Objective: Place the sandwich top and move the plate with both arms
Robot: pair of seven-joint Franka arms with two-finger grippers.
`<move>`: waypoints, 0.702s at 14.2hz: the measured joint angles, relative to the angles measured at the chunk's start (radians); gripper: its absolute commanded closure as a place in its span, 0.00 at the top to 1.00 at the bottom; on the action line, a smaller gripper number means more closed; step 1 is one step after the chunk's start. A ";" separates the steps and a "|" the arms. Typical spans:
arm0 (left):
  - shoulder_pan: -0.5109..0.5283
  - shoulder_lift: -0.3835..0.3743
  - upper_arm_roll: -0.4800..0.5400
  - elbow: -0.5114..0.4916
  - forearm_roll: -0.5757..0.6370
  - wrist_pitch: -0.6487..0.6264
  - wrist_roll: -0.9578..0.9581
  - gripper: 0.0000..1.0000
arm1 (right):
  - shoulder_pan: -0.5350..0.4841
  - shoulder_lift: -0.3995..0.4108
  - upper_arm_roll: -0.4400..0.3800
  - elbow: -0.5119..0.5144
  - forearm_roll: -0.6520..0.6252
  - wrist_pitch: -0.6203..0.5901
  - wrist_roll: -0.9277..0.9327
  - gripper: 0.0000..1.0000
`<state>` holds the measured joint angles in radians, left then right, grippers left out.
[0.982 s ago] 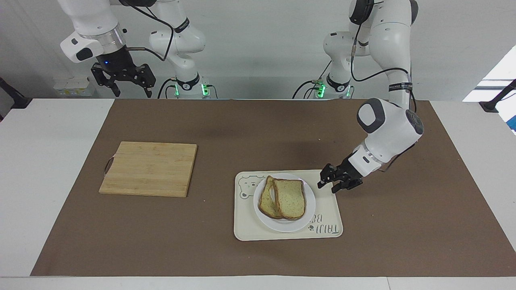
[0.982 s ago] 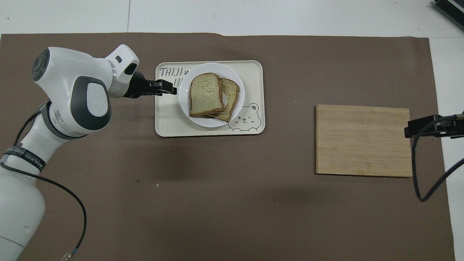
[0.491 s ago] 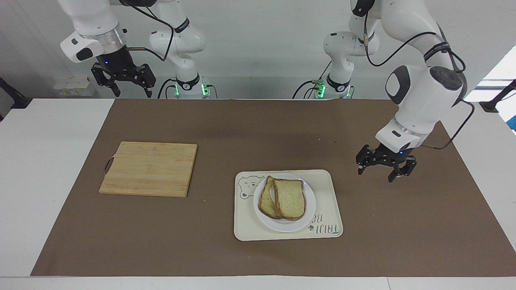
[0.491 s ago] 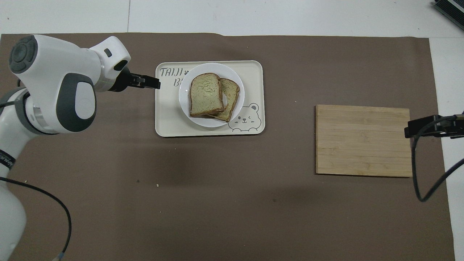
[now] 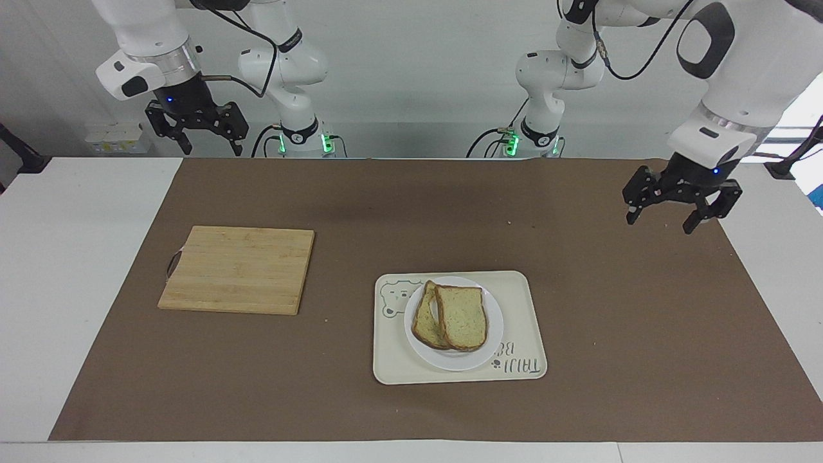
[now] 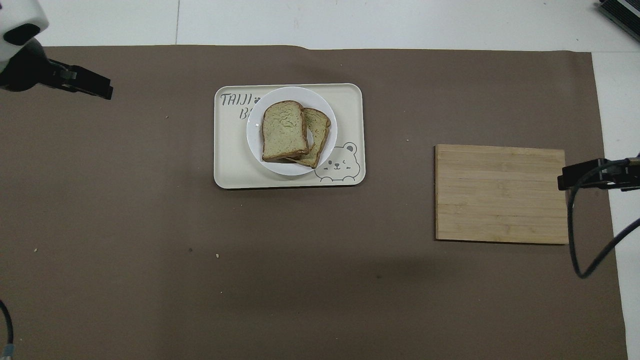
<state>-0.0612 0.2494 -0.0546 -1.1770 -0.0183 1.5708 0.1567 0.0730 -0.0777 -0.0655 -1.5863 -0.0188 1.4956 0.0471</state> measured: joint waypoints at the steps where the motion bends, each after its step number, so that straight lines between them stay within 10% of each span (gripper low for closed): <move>1: 0.000 -0.027 0.001 0.008 0.000 -0.042 0.000 1.00 | 0.000 0.000 0.000 0.000 0.000 0.000 0.000 1.00; 10: 0.002 -0.232 0.005 -0.090 0.001 -0.239 -0.003 1.00 | 0.000 0.000 0.000 0.000 0.000 0.000 0.000 1.00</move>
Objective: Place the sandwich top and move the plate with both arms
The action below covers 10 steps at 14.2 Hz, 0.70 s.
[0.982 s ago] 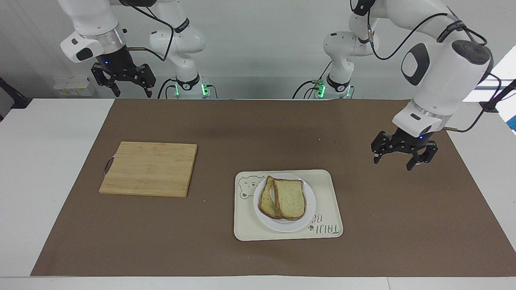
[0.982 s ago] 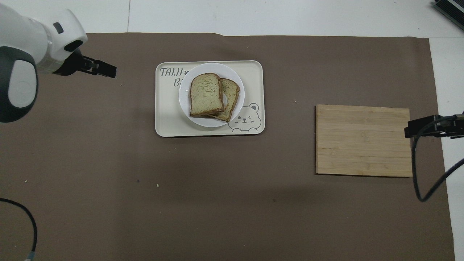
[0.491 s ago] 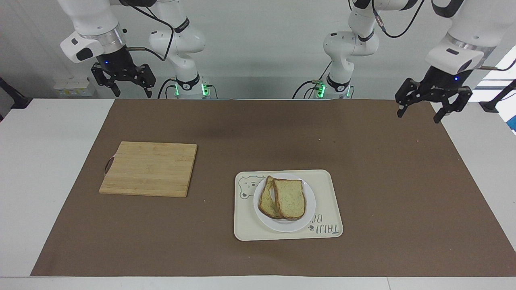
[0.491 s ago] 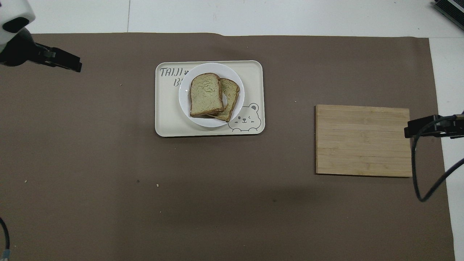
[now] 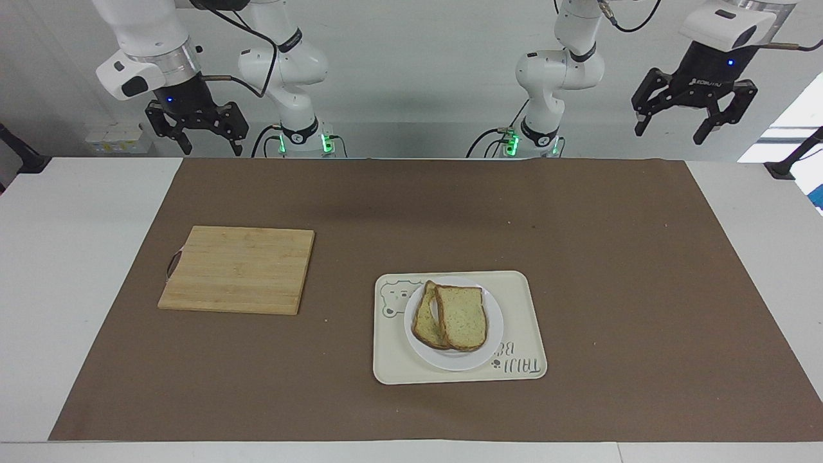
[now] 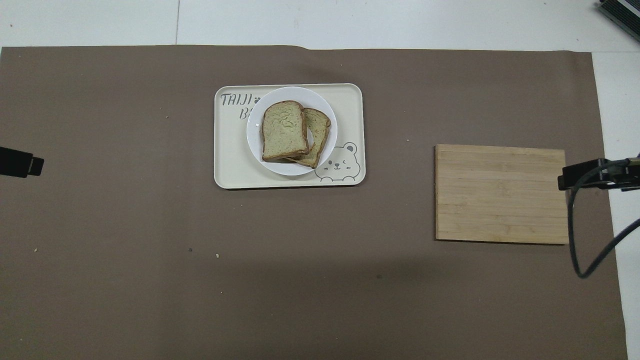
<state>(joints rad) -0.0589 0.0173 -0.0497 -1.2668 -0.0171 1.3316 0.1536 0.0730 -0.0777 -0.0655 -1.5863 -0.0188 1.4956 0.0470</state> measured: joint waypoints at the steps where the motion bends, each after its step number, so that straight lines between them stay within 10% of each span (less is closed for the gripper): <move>1: 0.001 0.000 0.001 -0.005 0.002 -0.012 0.000 1.00 | 0.000 0.000 0.000 0.000 0.000 0.000 0.000 1.00; 10: 0.029 -0.039 0.010 -0.062 0.009 -0.036 -0.003 1.00 | 0.000 0.000 0.000 0.000 0.000 0.000 0.000 1.00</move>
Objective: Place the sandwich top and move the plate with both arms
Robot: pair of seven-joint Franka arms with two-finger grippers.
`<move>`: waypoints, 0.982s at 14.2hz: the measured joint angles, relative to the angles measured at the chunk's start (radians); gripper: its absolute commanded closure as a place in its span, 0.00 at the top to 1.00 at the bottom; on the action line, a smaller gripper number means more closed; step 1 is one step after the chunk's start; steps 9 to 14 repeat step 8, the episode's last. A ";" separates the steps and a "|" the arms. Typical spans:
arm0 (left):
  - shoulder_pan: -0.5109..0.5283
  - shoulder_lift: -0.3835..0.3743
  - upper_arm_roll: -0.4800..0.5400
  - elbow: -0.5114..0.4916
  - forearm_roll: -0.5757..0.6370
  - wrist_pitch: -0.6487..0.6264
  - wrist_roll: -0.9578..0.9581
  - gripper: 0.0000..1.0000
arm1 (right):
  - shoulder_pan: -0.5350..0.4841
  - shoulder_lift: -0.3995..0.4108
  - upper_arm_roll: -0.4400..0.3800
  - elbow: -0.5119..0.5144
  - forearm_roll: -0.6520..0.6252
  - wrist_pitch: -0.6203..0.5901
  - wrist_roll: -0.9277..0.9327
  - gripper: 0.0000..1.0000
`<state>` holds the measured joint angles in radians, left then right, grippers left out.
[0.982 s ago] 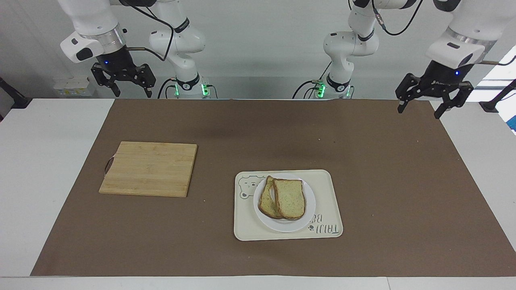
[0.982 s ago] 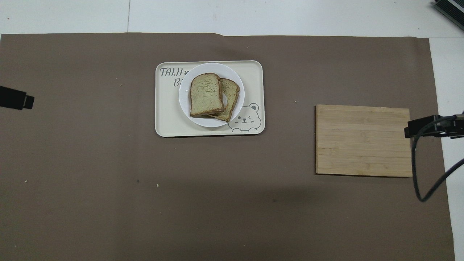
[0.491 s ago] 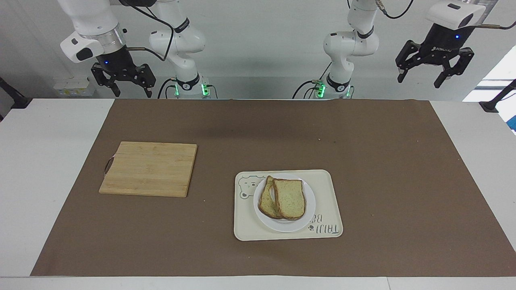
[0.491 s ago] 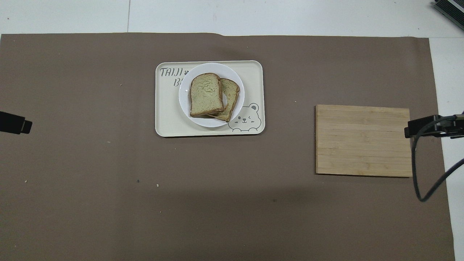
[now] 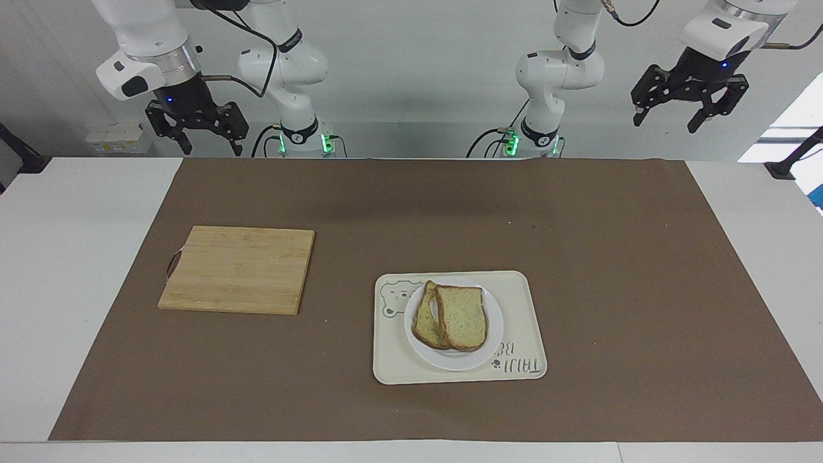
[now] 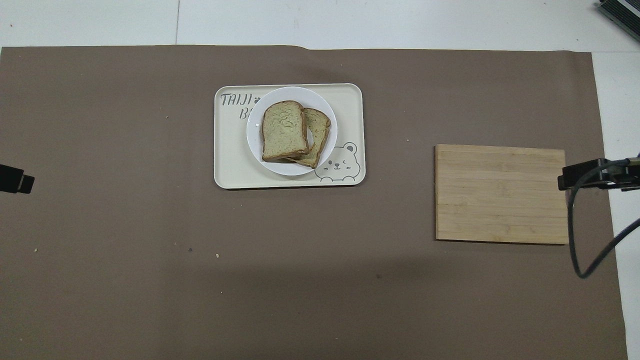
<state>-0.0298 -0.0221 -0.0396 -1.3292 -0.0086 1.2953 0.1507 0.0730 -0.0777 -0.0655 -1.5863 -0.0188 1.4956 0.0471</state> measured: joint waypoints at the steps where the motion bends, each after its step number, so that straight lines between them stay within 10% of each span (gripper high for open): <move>1: 0.000 0.000 0.000 -0.002 -0.001 0.009 -0.001 1.00 | 0.000 0.000 0.000 0.000 0.000 0.000 0.000 1.00; 14: 0.021 0.000 0.001 -0.020 -0.024 0.019 -0.005 1.00 | 0.000 0.000 0.000 0.000 0.000 0.000 0.000 1.00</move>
